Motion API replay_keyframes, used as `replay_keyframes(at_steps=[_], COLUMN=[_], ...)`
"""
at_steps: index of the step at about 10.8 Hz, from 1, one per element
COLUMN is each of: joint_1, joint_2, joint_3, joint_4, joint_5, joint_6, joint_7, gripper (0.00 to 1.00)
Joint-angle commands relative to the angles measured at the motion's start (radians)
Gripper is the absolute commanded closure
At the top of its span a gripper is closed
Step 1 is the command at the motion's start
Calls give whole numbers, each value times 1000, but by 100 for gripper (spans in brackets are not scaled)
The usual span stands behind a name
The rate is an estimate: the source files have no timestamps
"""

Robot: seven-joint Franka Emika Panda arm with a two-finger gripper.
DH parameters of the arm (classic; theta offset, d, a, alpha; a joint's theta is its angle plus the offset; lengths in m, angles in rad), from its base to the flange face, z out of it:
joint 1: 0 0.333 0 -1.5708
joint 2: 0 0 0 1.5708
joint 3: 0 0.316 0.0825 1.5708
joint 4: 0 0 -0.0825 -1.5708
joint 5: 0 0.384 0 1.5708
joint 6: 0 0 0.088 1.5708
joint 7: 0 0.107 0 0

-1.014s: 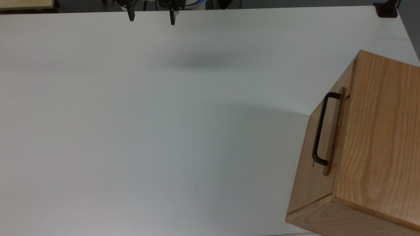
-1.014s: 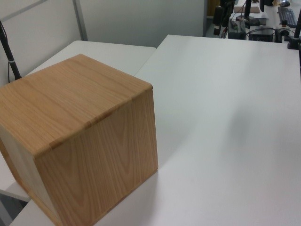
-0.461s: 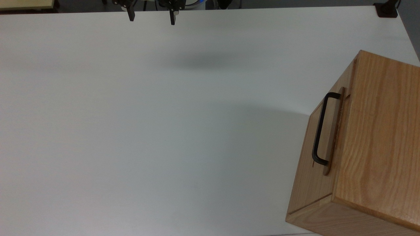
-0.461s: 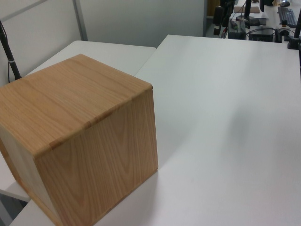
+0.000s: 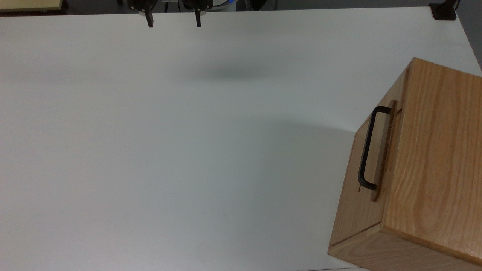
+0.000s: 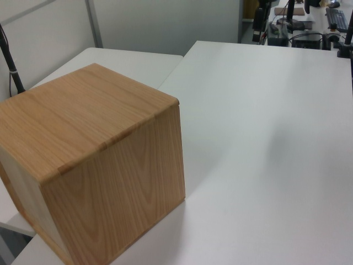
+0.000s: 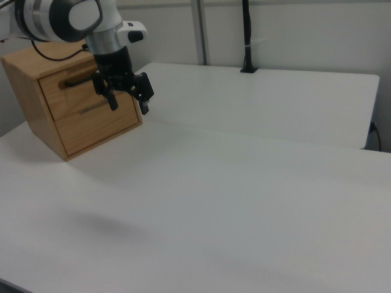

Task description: Open the drawer by sliding it

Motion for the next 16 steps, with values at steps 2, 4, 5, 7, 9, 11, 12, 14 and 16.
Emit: replay_keyframes(at_steps=[2, 4, 5, 7, 9, 11, 12, 14, 16], joint_1=[89, 178, 210, 249, 255, 254, 254, 251, 244], joint_2=[123, 170, 206, 311, 397, 442, 462, 485, 488], joint_3=[-5, -7, -7, 8, 80, 131, 157, 171, 171], joint_4=[94, 100, 120, 232, 290, 289, 295, 309, 310], joint_5=[17, 70, 77, 98, 100, 94, 91, 92, 94], joint_6=[45, 193, 226, 249, 393, 578, 596, 674, 680], joint_7=[51, 198, 283, 396, 559, 674, 688, 748, 758], gripper=[0, 0, 0, 0, 0, 0, 0, 21, 35])
